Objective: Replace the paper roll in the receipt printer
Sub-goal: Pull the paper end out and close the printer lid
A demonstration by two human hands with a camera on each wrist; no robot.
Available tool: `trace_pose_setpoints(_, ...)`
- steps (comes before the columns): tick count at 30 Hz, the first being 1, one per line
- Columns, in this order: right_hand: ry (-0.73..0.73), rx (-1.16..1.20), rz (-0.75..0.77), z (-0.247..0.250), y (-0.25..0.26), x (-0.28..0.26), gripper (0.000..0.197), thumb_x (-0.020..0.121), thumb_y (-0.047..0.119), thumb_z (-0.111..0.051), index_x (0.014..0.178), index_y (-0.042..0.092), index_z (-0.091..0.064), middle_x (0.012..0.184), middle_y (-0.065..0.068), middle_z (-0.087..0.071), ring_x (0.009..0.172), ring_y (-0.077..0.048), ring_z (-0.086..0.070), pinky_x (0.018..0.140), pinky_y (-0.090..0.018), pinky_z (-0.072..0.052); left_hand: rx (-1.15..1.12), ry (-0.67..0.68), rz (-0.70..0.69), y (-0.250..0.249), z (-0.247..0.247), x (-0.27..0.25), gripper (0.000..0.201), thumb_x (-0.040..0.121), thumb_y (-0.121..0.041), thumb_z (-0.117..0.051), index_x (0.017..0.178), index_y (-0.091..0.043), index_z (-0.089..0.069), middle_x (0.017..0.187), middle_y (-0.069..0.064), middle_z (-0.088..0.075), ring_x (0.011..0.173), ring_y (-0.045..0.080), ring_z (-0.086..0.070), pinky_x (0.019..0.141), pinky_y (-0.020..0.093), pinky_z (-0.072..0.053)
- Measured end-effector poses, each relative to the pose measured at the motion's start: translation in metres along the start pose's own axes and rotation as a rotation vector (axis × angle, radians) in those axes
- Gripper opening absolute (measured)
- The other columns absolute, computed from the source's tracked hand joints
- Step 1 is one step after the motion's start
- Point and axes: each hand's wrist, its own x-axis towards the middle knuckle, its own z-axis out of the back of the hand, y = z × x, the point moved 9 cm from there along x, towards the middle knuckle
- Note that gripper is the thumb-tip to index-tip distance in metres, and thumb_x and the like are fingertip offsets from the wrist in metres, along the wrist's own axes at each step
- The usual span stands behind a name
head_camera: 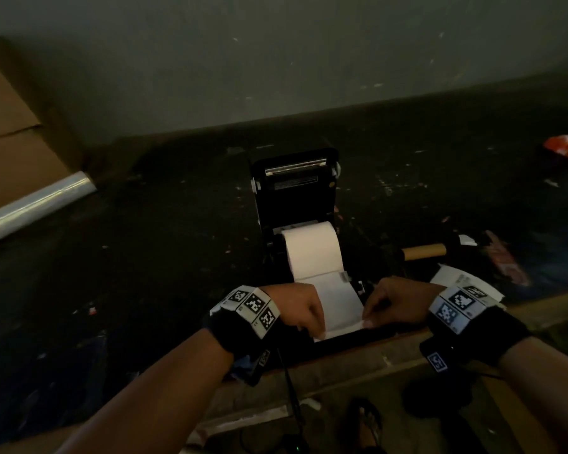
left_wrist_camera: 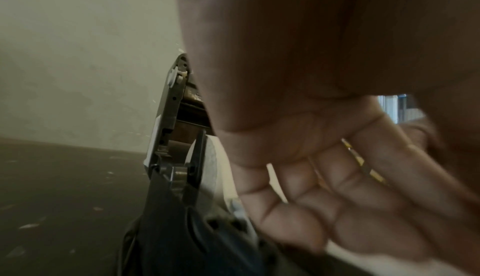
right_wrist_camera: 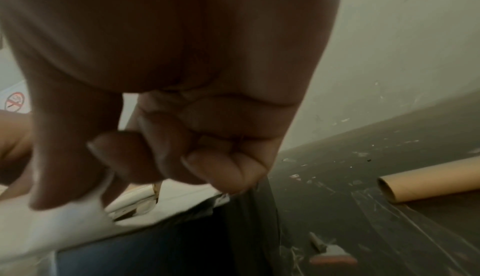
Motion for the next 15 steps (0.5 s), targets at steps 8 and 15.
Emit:
trace_pose_setpoints(8, -0.273, 0.134, -0.011, 0.116, 0.016, 0.012, 0.015, 0.084, 0.034, -0.06, 0.095, 0.027, -0.068, 0.092, 0.001, -0.07, 0.082, -0.009, -0.063, 0.079, -0.027, -0.051, -0.093, -0.745, 0.016, 0.02, 0.177, -0.049, 0.022, 0.085, -0.03, -0.064, 0.102, -0.018, -0.072, 0.098, -0.001, -0.071, 0.087, 0.007, -0.062, 0.087, 0.024, -0.048)
trace_pose_setpoints(15, -0.863, 0.21, 0.078, 0.255, 0.042, 0.04, 0.026, 0.084, 0.027, -0.062, 0.107, 0.016, -0.063, 0.102, -0.003, -0.067, 0.091, -0.012, -0.06, 0.074, -0.019, -0.044, -0.179, -1.313, 0.249, 0.055, 0.281, -0.104, 0.037, 0.085, -0.029, -0.063, 0.12, -0.017, -0.061, 0.112, 0.009, -0.068, 0.107, 0.021, -0.061, 0.092, 0.023, -0.041)
